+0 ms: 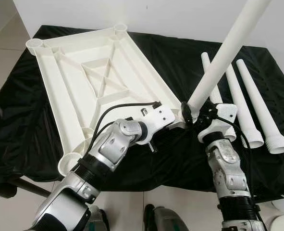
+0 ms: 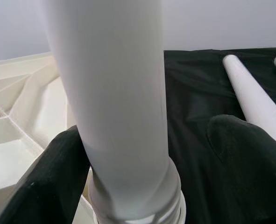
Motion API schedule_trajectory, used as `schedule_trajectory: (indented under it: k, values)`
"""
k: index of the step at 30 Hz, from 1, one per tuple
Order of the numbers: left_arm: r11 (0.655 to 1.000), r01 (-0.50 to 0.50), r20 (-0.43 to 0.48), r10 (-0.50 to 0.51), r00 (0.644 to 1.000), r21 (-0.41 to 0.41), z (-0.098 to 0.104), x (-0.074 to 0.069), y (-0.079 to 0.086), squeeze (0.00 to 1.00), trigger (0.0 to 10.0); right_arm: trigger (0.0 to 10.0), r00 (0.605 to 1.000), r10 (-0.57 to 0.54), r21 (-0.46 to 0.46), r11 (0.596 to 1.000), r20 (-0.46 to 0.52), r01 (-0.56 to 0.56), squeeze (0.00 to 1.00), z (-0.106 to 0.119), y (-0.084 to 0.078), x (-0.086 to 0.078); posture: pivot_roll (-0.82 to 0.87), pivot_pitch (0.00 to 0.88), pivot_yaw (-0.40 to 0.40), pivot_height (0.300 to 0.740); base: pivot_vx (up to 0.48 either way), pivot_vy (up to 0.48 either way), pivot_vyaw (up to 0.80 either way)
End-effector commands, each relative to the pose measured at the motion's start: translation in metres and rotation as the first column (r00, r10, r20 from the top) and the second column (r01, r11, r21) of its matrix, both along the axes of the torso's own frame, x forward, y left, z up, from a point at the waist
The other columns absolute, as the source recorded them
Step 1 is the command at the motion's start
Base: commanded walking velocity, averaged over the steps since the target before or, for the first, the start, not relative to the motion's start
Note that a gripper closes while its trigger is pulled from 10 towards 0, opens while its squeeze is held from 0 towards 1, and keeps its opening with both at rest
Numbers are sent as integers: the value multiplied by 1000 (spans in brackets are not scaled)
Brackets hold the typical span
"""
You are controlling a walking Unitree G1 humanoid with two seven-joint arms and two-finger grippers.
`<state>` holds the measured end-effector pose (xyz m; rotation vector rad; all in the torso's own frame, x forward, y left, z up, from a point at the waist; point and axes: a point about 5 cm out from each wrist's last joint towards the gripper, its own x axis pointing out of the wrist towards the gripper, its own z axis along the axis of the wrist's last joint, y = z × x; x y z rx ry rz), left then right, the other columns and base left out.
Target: Building children table
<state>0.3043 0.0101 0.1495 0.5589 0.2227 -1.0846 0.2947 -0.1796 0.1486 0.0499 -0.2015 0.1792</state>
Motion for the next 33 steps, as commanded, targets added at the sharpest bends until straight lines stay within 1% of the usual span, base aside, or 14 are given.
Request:
schedule_trajectory:
  k: [1,3,5,6,9,12,15,20,23,24,27,28,30,33]
  values:
    - [998,-7,-5,8,1000,56,-10,-2,7,0,10000,10000,1000,25,5,1000,-3,-25,0,-2,-7,1,-54,85,-17,740,0,0,0]
    - [998,-7,-5,8,1000,56,-10,-2,7,0,10000,10000,1000,25,5,1000,-3,-25,0,-2,-7,1,-54,85,-17,740,0,0,0]
    - [998,4,-4,-3,1000,61,-10,-3,7,0,10000,10000,997,81,-16,997,-10,-81,0,-3,-10,2,-50,76,-12,740,0,0,0]
    - [998,4,-4,-3,1000,61,-10,-3,7,0,10000,10000,997,81,-16,997,-10,-81,0,-3,-10,2,-50,76,-12,740,0,0,0]
    - [998,11,-1,-11,1000,61,-10,-3,7,0,10000,10000,987,158,-71,985,-21,-159,0,-3,-16,6,-50,72,-11,740,0,0,0]
    - [998,13,-1,-13,1000,60,-9,-4,6,0,10000,10000,982,185,-77,979,-26,-187,0,-3,-18,8,-50,72,-11,740,0,0,0]
    - [998,20,2,-20,1000,61,-10,-4,5,0,10000,10000,966,258,-116,959,-25,-259,0,0,-17,14,-50,61,-5,740,0,0,0]
    - [998,25,4,-25,1000,61,-10,-5,4,0,10000,10000,952,305,-140,942,-27,-306,0,1,-15,17,-48,57,-4,740,0,0,0]
    - [998,30,5,-31,1000,62,-10,-6,3,0,10000,10000,929,367,-166,915,-38,-368,0,4,-14,22,-45,52,-4,740,0,0,0]
    - [998,30,5,-31,1000,62,-10,-6,3,0,10000,10000,929,367,-166,915,-38,-368,0,4,-14,22,-45,52,-4,740,0,0,0]
    - [997,33,5,-33,999,63,-11,-7,2,0,10000,10000,913,405,-189,894,-49,-407,0,5,-14,26,-41,48,-5,740,0,0,0]
    - [997,34,5,-34,999,63,-11,-7,2,0,10000,10000,902,428,-207,879,-57,-430,0,5,-14,28,-39,46,-5,740,0,0,0]
    - [997,34,6,-34,999,63,-11,-7,2,0,10000,10000,899,435,-212,874,-60,-437,0,5,-14,29,-39,46,-5,740,0,0,0]
    - [997,35,7,-35,999,64,-11,-7,2,0,10000,10000,888,454,-238,857,-71,-457,0,7,-19,33,-37,43,-5,740,0,0,0]
